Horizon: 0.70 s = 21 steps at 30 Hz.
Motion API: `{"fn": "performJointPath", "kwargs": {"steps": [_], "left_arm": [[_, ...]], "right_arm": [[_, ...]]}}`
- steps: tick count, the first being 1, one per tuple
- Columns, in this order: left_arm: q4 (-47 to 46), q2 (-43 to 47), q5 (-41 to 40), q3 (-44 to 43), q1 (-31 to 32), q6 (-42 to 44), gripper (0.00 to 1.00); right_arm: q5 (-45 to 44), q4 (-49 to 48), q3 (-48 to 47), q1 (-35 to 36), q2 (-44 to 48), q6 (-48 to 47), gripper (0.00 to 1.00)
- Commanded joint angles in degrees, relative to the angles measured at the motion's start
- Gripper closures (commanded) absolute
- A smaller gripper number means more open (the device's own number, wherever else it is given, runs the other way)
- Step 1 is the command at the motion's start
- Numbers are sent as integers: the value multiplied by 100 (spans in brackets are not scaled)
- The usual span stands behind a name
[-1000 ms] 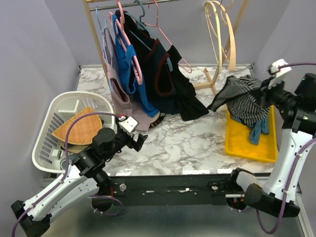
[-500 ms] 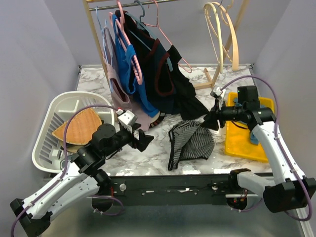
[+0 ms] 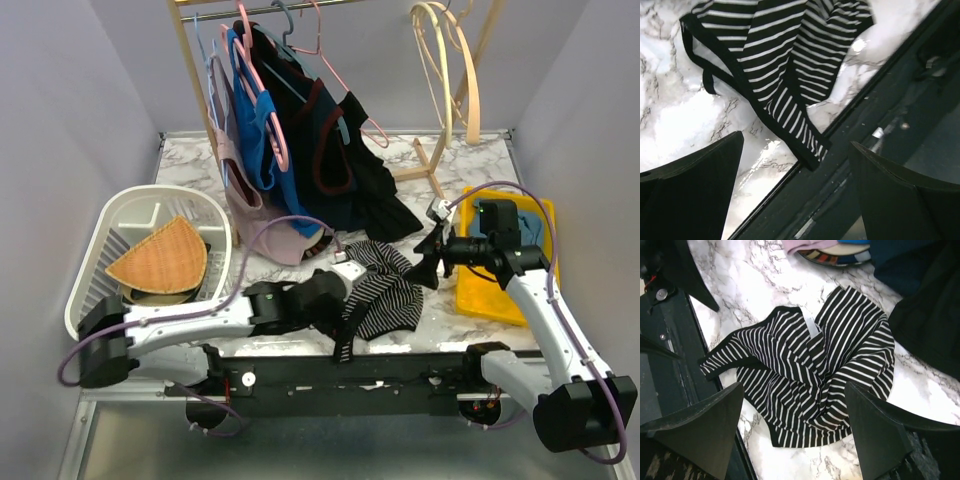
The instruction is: Place the tank top on the hanger
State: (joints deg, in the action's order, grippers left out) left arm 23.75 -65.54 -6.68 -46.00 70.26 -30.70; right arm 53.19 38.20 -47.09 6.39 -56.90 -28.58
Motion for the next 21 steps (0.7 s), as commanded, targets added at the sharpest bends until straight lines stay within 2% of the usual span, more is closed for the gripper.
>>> {"fn": "performJointPath", "kwargs": {"steps": [1,3,6,7,9,10,11,14,17,21], "left_arm": [[552,-1170,-1195,-558,532,-630,3],[543,-1661,-1239,-682,691,-849,4],[657,-2224,-1283,-919,840,-1175,6],[675,-2340,-1292,-1007,866,-1228,6],[632,-2568,-1283,-1043,919,-1333,9],[622,-2621,-1292,-1043,928,-1368,9],[579,-2657,-1292,-1025,937,-1395,11],[403,-2649,-1284,-867,937,-1518,17],[192,-2429,-1284,-657,937,-1614,28],[-307,-1947,-1047,-279,937,-1589,70]], "right_arm": [[463,-120,-2,-42,101,-332,11],[596,12,7,-50,83,-429,11],[1315,379,252,-50,153,-1174,10],[1734,530,331,-50,197,-1838,2],[2027,1107,550,-50,328,-2623,0],[2194,1346,604,-50,390,-3610,0],[2222,1522,683,-50,452,-3994,0],[2003,1341,912,-42,671,-4025,0],[1932,1260,1017,-42,690,-4094,0],[2099,1830,974,72,575,-4849,0]]}}
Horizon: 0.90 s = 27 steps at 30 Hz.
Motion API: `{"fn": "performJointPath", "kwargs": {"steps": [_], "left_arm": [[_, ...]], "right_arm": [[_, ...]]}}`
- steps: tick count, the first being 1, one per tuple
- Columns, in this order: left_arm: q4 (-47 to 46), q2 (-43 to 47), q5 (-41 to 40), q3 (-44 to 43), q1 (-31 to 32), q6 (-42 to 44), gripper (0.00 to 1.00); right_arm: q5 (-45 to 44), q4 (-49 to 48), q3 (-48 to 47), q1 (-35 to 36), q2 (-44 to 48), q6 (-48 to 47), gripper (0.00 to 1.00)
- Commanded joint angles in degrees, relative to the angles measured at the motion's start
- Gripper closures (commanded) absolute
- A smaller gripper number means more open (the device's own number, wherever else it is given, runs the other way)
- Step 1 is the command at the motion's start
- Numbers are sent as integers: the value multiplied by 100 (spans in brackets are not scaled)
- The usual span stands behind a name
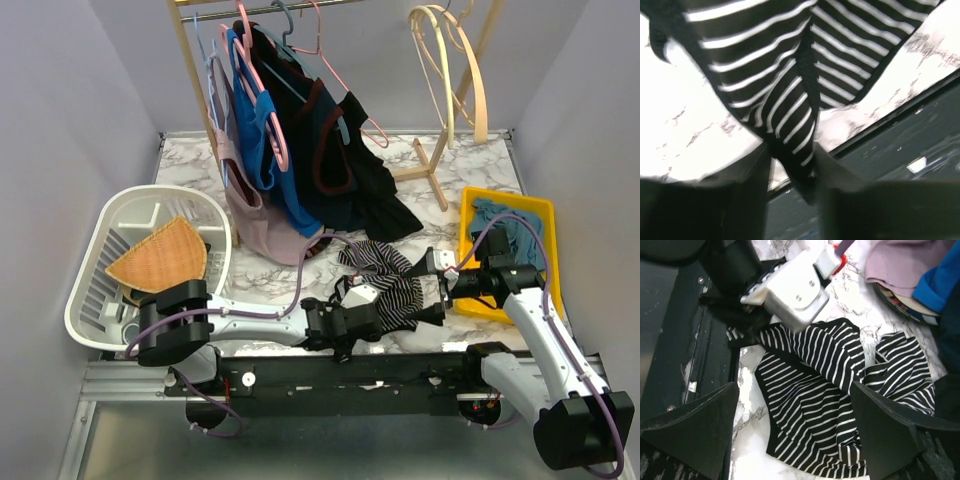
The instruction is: Place the tank top on the hanger
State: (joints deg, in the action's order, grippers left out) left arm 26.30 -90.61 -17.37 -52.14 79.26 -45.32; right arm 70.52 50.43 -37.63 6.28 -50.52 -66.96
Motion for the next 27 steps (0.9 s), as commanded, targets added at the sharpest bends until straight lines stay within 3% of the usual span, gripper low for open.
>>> {"fn": "performJointPath", "kwargs": {"steps": [1,2,3,5,11,15,23,27], "left_arm": [[-669,631,75,493,36,-117,74],[-731,702,128,564,19,-135,80],[-871,833,215,634,-16,-144,92],[-1021,974,295,871,-86,-179,100],[-2022,1817,936,1732,-534,-293,100],[-2507,2327,1235,2111,-895,-328,100],[-2735,2785,1437,2480,-1325,-267,100],[-2823,2882,1560,2630,-1519,-188,100]], "right_arm": [[409,677,10,127,-98,-1204,0],[471,722,-16,241,-133,-1249,1],[480,800,-25,329,-168,-1302,1],[245,810,-52,626,-203,-1390,3],[-1090,267,202,1567,-204,-1242,22],[-1778,-769,572,2717,-255,-714,30],[-3341,-1861,135,4073,-1872,-116,49],[-3738,-2063,-104,4372,-2584,121,51]]}}
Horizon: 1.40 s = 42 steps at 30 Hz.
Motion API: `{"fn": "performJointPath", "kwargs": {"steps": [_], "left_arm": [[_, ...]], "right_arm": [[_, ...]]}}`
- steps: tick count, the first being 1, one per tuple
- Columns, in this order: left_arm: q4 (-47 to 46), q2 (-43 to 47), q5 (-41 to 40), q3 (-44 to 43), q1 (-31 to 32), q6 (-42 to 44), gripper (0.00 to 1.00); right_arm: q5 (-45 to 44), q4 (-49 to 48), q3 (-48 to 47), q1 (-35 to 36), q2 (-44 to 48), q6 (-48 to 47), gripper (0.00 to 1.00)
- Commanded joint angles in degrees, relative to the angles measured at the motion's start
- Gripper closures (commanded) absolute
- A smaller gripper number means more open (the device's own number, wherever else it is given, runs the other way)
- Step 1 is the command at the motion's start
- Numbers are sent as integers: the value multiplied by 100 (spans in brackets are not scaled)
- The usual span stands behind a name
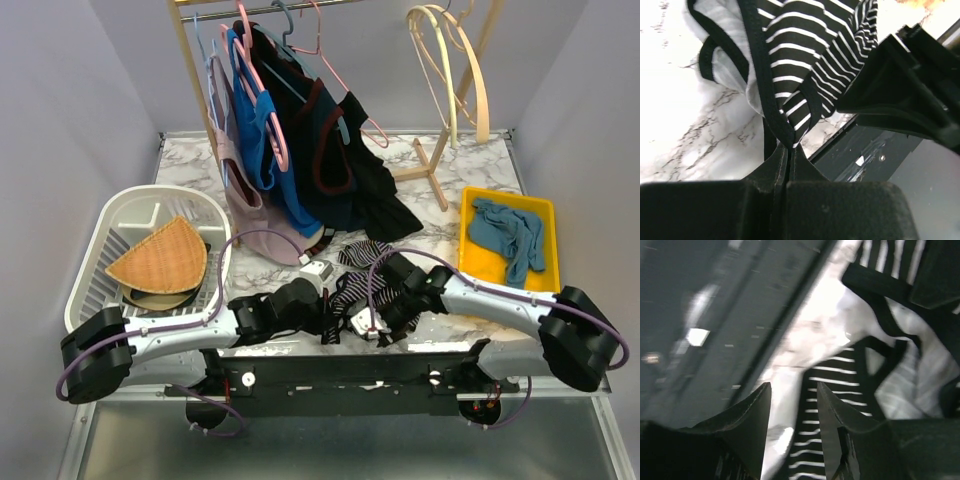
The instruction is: Place the tank top on the hanger
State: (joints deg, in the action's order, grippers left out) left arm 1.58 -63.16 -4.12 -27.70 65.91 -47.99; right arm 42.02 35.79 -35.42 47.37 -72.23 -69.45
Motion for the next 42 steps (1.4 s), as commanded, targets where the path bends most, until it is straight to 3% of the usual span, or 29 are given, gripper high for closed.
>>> {"fn": "performJointPath", "kwargs": {"steps": [1,5,10,14,20,24,30,35,42], "left_arm": [[-378,146,297,239,-210,96,100],[-571,207,403,371,-324,176,100],[-730,321,534,520,-412,193,100],[-607,549,544,529,-474,298,100],[148,1445,456,178,-518,807,100],[762,2253,263,-401,-535,1317,100],[1668,2422,192,-1877,-535,2030,100],[1995,2124,306,-3019,-535,2372,100],[2179,1939,-36,-3005,-544,2461,100]], "right_arm": [[-984,-626,-317,307,-476,353,51],[-1424,-775,-290,509,-714,432,54],[-1504,-671,-281,562,-872,415,69],[-1424,-170,-465,606,-532,380,99],[-1671,1384,-1483,440,428,476,99],[-1224,2640,-2712,-287,885,319,100],[-301,3214,-3620,-1675,1737,160,99],[-36,2777,-3763,-2750,2370,676,99],[-1801,537,-2315,-3505,3126,2040,100]]}}
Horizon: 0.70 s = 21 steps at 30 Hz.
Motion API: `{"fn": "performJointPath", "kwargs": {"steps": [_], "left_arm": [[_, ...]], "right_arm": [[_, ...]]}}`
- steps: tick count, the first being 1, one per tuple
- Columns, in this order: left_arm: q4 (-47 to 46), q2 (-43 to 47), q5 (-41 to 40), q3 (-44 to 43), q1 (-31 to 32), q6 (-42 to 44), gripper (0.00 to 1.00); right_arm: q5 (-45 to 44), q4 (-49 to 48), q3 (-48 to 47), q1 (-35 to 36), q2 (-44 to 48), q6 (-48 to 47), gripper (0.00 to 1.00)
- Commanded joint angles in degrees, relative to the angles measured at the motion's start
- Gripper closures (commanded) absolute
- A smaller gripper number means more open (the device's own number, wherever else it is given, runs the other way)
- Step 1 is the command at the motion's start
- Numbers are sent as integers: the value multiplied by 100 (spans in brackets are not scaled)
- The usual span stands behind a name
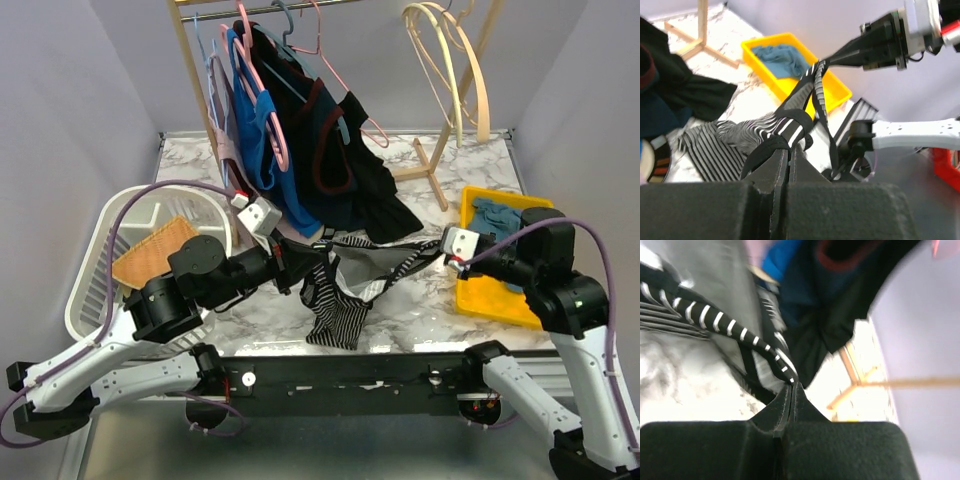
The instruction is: Place the tank top on the hanger
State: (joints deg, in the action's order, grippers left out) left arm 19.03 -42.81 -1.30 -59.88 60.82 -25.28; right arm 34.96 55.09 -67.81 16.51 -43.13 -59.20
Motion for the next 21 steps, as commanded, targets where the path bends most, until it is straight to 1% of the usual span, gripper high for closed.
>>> {"fn": "performJointPath", "kwargs": {"steps": [1,4,5,7,8,9,10,11,12,14,15,16,17,18,19,20,21], "left_arm": [[409,-88,-405,326,-35,77,100],[41,-122,-293,932,-35,-213,100],[-117,-157,-214,1299,-35,-319,100],[-696,-350,-64,1670,-35,-477,100],[-925,-456,76,2020,-44,-661,100],[-1379,-692,121,2180,-52,-732,100],[-1584,-842,121,2304,-61,-803,96],[-1760,-991,243,2497,-79,-916,91],[-2006,-1332,209,2559,-122,-970,86],[-2105,-1659,165,2595,-184,-988,79],[-1957,-1939,-244,2543,-202,-927,71],[-1877,-2064,-378,2473,-211,-874,52],[-1676,-2169,-502,2298,-219,-769,47],[-1483,-2284,-564,2218,-228,-585,39],[-1420,-2311,-512,2148,-237,-479,26],[-1367,-2320,-442,2016,-246,-382,22],[-1201,-2320,-354,1954,-254,-286,18]], "right_arm": [[-1114,-1500,1058,-482,261,1059,100],[-956,-1554,1567,-518,367,998,99],[-912,-1528,1717,-518,376,876,97],[-710,-1370,2129,-526,367,648,95],[-675,-1335,2262,-526,341,464,91],[-614,-1230,2385,-526,289,340,91],[-639,-1211,2508,-535,253,287,90],[-666,-1202,2684,-535,149,208,90],[-727,-1150,2764,-526,87,164,90],[-850,-1167,2896,-535,-54,233,90],[-946,-1098,2905,-544,-203,251,89],[-965,-1053,2905,-544,-282,260,87],[-991,-1018,2914,-553,-335,303,83],[-1069,-1035,2931,-579,-397,356,80],[-1114,-1053,2949,-596,-406,409,77],[-1166,-1062,2949,-631,-406,470,68],[-1202,-1053,2932,-693,-398,488,61]]}}
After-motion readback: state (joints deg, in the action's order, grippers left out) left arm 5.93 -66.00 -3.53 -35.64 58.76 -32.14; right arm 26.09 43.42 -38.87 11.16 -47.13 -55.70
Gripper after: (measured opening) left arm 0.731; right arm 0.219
